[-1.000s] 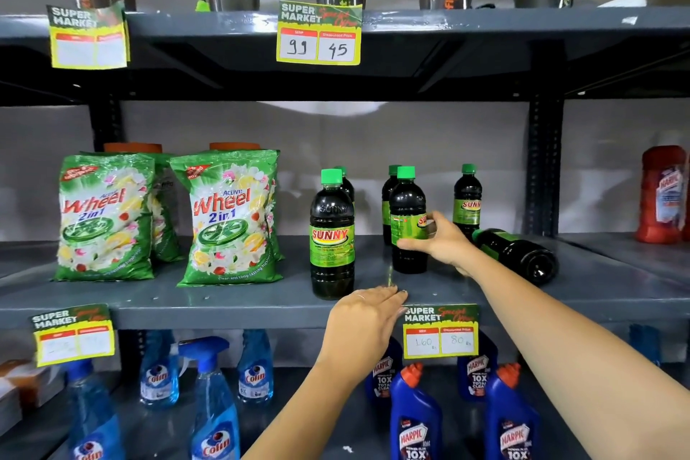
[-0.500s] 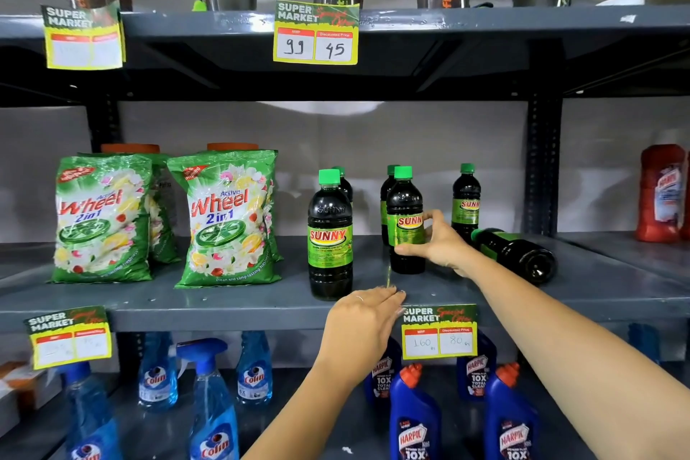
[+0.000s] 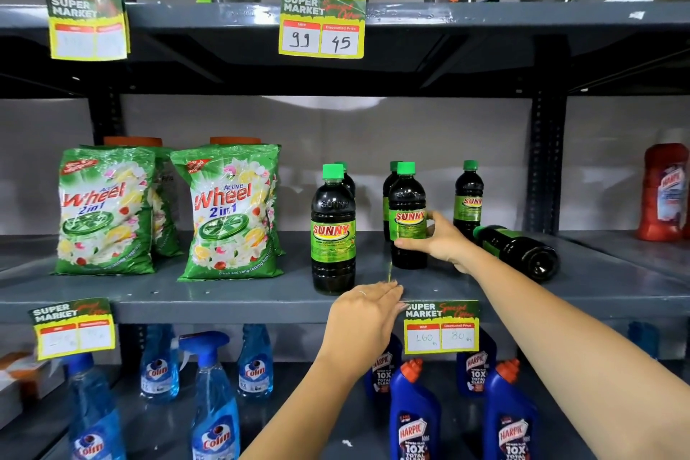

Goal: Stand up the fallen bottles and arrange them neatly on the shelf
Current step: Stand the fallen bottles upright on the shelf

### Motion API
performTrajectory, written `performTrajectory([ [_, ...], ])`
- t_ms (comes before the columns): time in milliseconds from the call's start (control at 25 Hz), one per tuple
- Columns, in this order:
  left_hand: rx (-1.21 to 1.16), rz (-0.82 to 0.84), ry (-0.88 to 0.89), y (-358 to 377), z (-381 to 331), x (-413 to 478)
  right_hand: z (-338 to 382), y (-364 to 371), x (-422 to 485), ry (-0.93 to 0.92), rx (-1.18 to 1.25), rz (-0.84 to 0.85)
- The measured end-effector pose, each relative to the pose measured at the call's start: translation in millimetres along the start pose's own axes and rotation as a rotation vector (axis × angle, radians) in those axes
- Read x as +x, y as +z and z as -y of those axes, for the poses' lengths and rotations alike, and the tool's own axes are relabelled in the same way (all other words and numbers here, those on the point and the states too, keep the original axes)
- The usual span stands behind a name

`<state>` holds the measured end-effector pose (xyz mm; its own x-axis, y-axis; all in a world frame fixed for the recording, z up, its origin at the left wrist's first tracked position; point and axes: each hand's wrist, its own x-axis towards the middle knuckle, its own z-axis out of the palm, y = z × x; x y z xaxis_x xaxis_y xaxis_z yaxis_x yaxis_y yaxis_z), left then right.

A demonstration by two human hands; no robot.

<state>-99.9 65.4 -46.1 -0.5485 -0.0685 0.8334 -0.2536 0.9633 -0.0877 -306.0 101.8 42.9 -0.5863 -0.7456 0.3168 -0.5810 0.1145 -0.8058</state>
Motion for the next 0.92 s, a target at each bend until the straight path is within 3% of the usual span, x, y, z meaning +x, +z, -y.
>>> performTrajectory([
  [920, -0.01, -0.004, 0.007, -4, -6, -2, 7, -9, -78, -0.118, -0.023, -0.028],
])
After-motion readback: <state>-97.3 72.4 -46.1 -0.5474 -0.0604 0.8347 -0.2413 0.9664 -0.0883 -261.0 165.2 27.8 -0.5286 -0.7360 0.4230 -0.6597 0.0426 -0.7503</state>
